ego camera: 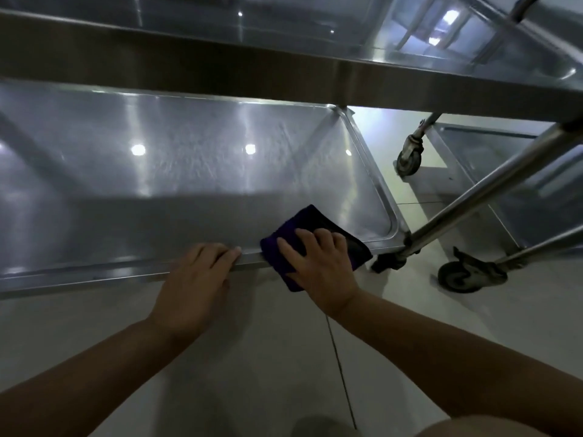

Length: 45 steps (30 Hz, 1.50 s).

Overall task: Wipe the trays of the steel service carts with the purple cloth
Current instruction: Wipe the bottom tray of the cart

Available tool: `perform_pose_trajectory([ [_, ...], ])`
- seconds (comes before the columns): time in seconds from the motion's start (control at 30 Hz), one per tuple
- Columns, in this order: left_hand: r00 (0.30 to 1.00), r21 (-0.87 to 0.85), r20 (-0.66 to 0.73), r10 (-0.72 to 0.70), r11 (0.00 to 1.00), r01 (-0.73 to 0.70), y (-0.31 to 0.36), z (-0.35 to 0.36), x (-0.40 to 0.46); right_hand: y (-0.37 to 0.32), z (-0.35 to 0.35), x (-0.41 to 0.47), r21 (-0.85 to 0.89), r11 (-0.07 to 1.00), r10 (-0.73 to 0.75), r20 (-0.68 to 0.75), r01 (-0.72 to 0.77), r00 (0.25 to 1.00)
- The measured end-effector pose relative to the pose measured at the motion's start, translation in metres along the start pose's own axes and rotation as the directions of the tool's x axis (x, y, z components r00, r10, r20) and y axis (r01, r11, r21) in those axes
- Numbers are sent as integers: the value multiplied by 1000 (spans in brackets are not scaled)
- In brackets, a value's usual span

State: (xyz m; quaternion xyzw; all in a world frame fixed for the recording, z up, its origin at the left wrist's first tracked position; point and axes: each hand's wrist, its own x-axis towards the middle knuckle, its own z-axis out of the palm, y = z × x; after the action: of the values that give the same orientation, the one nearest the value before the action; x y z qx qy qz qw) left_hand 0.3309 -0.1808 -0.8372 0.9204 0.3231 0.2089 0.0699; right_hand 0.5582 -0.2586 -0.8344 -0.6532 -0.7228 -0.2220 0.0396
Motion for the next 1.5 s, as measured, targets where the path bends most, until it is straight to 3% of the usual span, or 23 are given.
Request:
perform_pose_trajectory([
  [0.1,999,-16,-39,2,1000,-2,-1,1,3,21,0,-6,2,997,-74,2,74,997],
  [0.2,998,-4,-52,19,1000,-19,-5,2,5,46,0,-16,5,999,-38,55,38,998],
  [0.37,994,1,-104,37,999,-37,-8,7,3,98,-3,-45,133,972,174,131,-192,976],
  [0.5,990,-41,-142,6,999,-12,-3,5,3,93,-8,-49,255,883,368,145,-394,918],
  [0.6,991,-63,-133,-21,998,12,-1,3,6,74,-11,-36,264,825,479,144,-500,866],
  [0.7,992,-59,-123,-39,998,32,-3,5,8,77,-4,-17,157,793,532,292,-589,794],
  [0.87,995,-84,-94,-30,996,22,-6,0,7,106,23,25,-69,838,489,537,-542,687],
  [1.0,995,-100,-74,-65,993,58,-7,-1,9,119,22,72,4,769,512,594,-639,621],
  [1.23,998,-67,-62,-6,998,2,-16,3,7,105,28,113,31,795,474,592,-606,652],
  [1.5,988,-28,-156,24,999,-28,-21,5,-6,9,-3,104,229,952,24,609,-205,793],
])
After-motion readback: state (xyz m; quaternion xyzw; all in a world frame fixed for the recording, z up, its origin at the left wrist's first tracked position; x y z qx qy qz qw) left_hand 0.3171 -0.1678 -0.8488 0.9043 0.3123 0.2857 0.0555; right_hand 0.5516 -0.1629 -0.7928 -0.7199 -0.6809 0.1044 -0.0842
